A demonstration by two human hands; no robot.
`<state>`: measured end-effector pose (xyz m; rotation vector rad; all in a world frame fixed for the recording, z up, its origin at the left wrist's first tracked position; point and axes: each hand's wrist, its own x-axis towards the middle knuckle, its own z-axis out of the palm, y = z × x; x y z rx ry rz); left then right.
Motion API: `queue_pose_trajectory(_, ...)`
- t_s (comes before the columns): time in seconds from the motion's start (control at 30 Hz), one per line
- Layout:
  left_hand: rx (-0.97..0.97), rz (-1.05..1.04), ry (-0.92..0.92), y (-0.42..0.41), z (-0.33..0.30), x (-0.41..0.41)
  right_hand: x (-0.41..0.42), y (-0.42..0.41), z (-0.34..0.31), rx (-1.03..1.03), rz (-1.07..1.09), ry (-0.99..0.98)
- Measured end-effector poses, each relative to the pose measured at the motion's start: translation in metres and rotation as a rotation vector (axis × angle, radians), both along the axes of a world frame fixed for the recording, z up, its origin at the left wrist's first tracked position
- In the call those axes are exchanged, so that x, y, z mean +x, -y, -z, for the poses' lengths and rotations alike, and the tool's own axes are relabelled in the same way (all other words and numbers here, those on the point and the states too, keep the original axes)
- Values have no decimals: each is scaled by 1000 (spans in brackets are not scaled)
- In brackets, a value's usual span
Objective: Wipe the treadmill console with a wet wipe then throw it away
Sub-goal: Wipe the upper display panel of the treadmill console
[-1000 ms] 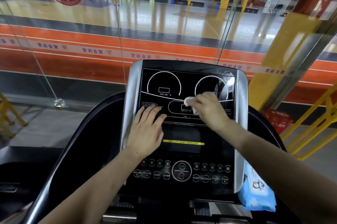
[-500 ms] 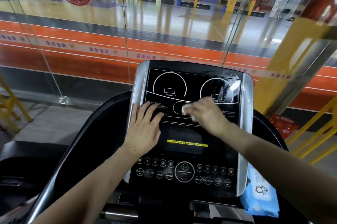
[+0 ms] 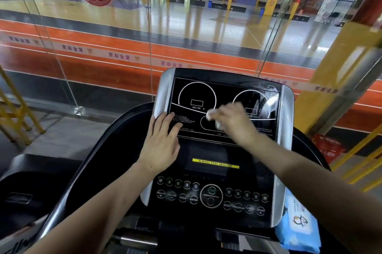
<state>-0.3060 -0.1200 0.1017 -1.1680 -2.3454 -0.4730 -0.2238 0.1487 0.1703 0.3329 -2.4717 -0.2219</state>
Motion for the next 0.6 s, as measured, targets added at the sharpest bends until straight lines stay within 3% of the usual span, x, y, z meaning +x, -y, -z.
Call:
queue_pose_trajectory(0.13,38,22,30,0,2,-2,-41,-14,-44,-196,251,-145)
queue_pose_trajectory(0.37,146,99,134,4,5,-10,24,46,54,-42,-92,48)
queue_pose_trajectory(0.43,146,113,134,7,4,-13,0,35,30,-11,-81,43)
queue_pose_trajectory(0.6,153,139,121,13,6,-18,-70,-4,-38,-189,213,-113)
